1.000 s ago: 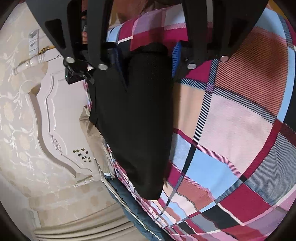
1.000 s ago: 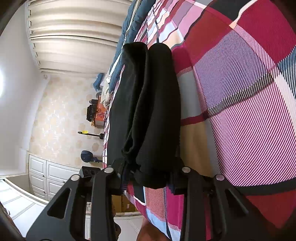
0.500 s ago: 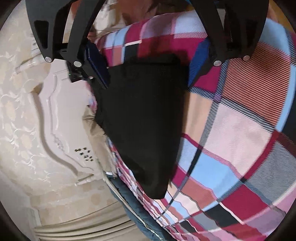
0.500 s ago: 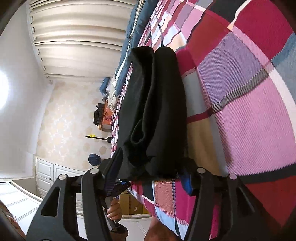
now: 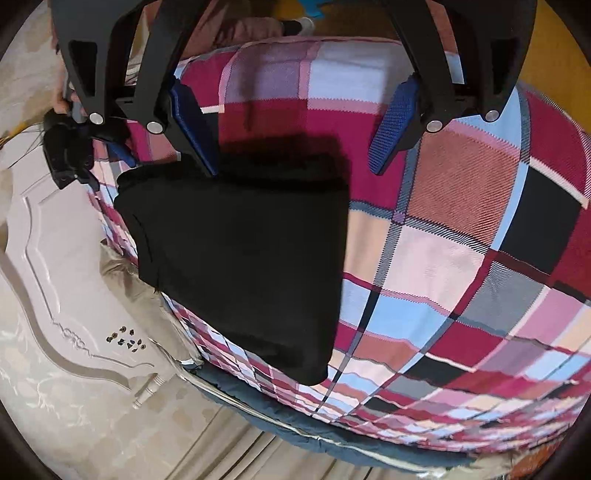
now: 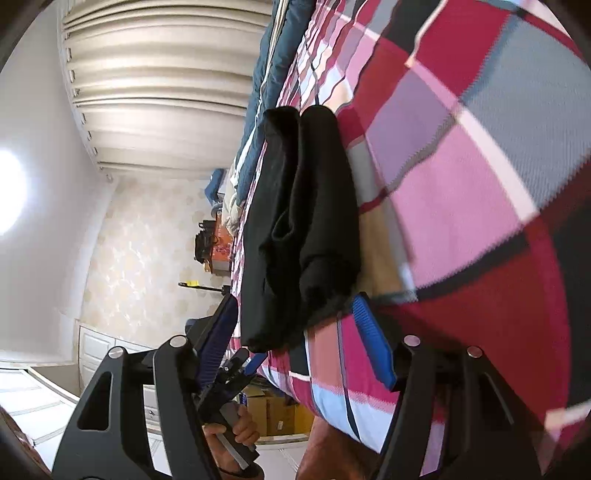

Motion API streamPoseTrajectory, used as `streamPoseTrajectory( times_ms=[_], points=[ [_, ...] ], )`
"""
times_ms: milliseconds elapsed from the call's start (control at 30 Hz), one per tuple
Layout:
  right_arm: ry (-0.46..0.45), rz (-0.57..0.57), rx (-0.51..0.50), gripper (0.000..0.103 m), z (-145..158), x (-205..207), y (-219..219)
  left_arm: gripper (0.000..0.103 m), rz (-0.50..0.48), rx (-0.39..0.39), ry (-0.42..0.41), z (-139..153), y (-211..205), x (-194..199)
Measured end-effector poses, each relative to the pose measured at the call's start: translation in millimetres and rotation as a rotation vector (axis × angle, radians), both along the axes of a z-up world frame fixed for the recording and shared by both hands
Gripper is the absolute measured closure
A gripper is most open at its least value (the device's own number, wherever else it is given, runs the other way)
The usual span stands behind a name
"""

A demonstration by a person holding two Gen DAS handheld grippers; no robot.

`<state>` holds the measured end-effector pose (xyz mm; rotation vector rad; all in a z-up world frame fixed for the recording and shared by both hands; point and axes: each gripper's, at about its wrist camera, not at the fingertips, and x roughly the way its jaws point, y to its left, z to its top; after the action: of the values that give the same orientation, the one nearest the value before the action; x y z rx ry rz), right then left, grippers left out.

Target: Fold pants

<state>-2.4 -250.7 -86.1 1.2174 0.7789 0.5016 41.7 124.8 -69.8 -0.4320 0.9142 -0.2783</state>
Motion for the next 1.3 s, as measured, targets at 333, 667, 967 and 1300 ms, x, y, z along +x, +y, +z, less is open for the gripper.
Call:
streamPoseTrajectory(
  times_ms=[333,667,967,1300],
  points=[
    [0.025,-0.053,-0.068,0.039,2.8,-15.3,-2.8,0.022,0.052,0.118,-0.034,9.5,-20.1,-21.3],
    [0.061,-0.060,-0.471,0.017,27.3,-15.3,45.5,0.022,0.079,0.212,-0.049,12.7,-33.7,-33.2],
    [0.083,-0.060,-0.883,0.010,43.8,-11.5,101.0,0.022,0.112,0.296,-0.078,18.9,-45.1,-39.1],
    [0.070,-0.085,-1.048,0.009,47.3,-15.0,117.5,0.017,0.109,0.362,-0.130,28.4,-58.5,-44.3]
  ],
)
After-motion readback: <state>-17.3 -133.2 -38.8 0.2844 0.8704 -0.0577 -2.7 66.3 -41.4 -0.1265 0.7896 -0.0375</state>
